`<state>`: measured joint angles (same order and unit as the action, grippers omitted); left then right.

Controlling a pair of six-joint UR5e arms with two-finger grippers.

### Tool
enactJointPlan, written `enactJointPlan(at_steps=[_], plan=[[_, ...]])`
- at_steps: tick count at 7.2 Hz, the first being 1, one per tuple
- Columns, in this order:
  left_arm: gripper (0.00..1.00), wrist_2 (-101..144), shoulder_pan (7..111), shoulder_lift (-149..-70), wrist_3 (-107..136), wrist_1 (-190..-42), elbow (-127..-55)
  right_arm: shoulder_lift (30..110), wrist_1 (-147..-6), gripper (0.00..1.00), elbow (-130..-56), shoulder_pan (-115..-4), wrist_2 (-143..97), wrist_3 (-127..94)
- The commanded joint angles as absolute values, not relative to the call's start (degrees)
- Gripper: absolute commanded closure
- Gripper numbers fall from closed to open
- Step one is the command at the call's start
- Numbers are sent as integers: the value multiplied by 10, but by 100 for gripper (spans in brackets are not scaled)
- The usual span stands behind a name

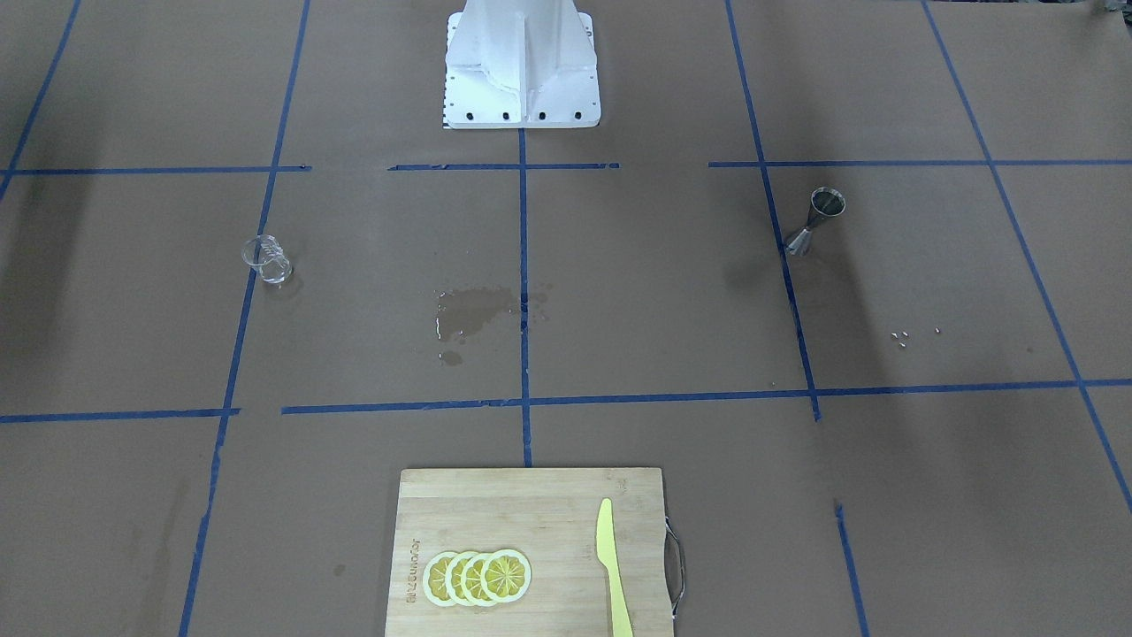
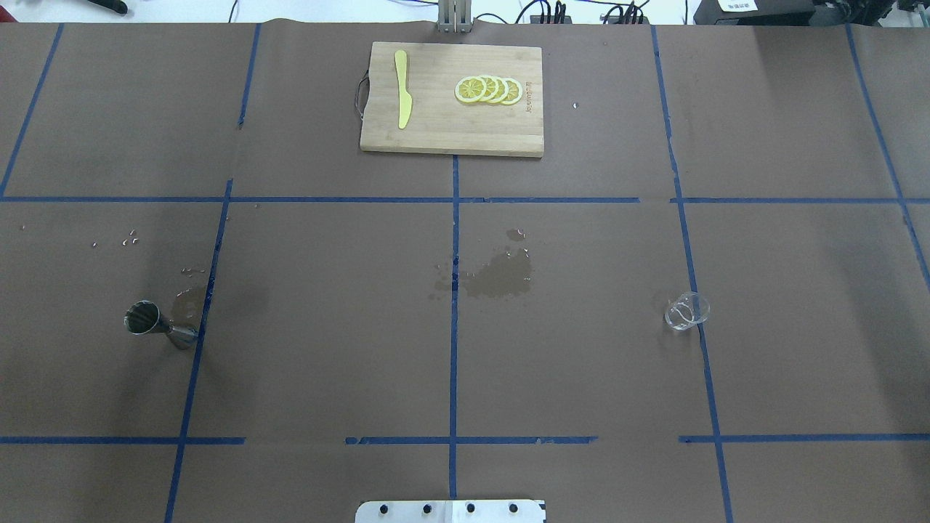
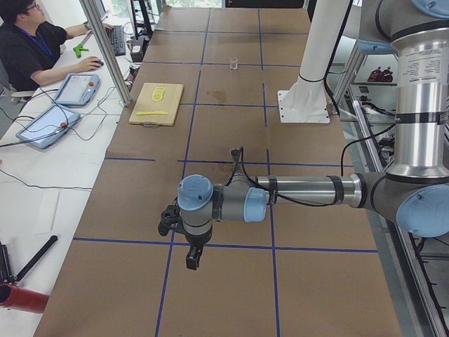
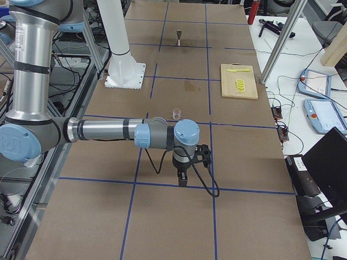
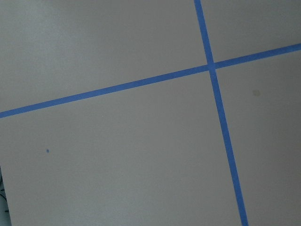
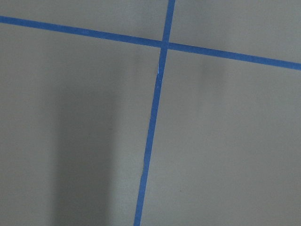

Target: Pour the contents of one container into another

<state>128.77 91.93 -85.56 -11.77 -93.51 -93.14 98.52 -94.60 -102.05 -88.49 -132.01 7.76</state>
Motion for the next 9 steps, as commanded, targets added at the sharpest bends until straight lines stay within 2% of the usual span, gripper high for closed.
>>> enactJointPlan(at_steps=[1, 9], plan=[[0, 1288, 919, -855, -119, -934, -932, 985, -946, 0, -1020, -885, -1320, 77], [0, 1288, 918, -856, -121, -936, -939, 985, -946, 0, -1019, -885, -1321, 77]])
